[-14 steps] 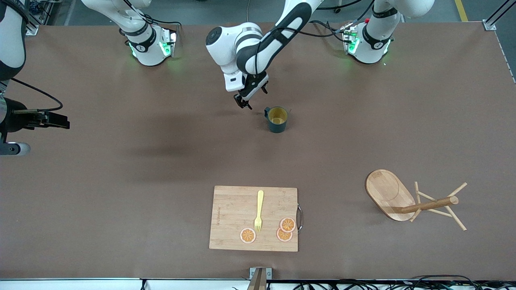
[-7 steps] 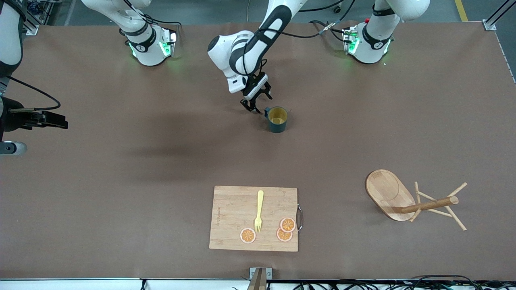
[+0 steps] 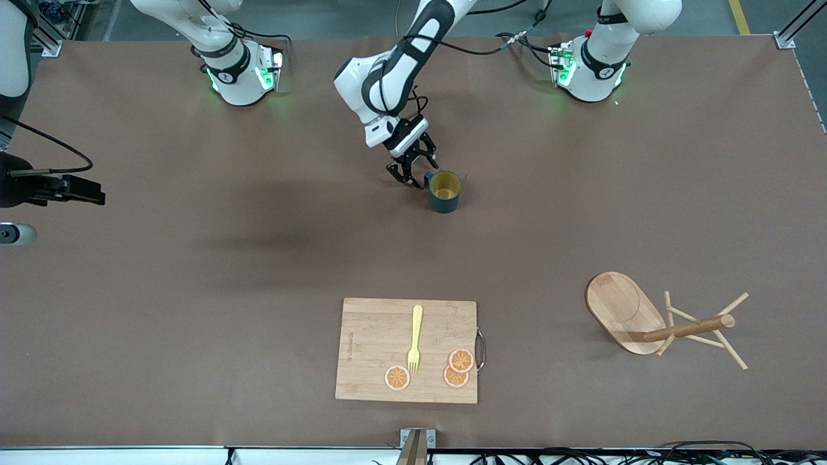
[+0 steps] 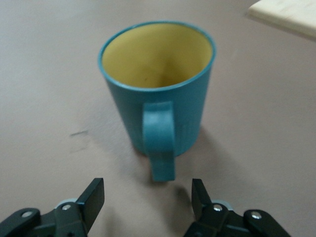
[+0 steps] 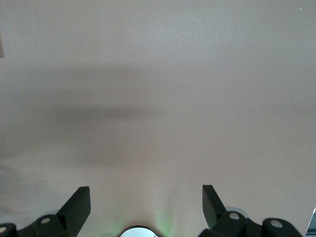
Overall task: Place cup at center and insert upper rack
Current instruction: 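Lower the left gripper onto the mug handle and close it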
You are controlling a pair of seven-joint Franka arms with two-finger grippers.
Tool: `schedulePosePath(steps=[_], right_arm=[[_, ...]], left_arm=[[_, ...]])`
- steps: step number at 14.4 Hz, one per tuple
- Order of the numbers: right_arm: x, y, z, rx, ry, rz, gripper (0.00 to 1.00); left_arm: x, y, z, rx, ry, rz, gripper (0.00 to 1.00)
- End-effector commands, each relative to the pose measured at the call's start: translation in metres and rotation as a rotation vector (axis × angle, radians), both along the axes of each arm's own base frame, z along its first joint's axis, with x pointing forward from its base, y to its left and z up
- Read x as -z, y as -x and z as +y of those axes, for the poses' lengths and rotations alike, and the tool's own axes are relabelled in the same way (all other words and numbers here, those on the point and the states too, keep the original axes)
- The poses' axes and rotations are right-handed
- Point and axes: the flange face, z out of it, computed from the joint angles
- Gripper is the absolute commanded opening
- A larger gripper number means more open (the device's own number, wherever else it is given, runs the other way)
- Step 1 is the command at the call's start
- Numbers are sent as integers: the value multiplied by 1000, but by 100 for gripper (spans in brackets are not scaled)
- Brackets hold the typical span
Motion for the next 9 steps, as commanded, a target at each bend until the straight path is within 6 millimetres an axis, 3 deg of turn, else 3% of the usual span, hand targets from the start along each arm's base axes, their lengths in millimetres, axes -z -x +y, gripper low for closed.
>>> schedulePosePath(steps=[1,9], right_arm=[[-5,7,-1,-4,-19,2,100],[-6,7,1,-5,-27,-1,100]], left_arm=[[-1,-11,-6,33,6,-76,80],[-4,-24,1,51,-31,-120,63]])
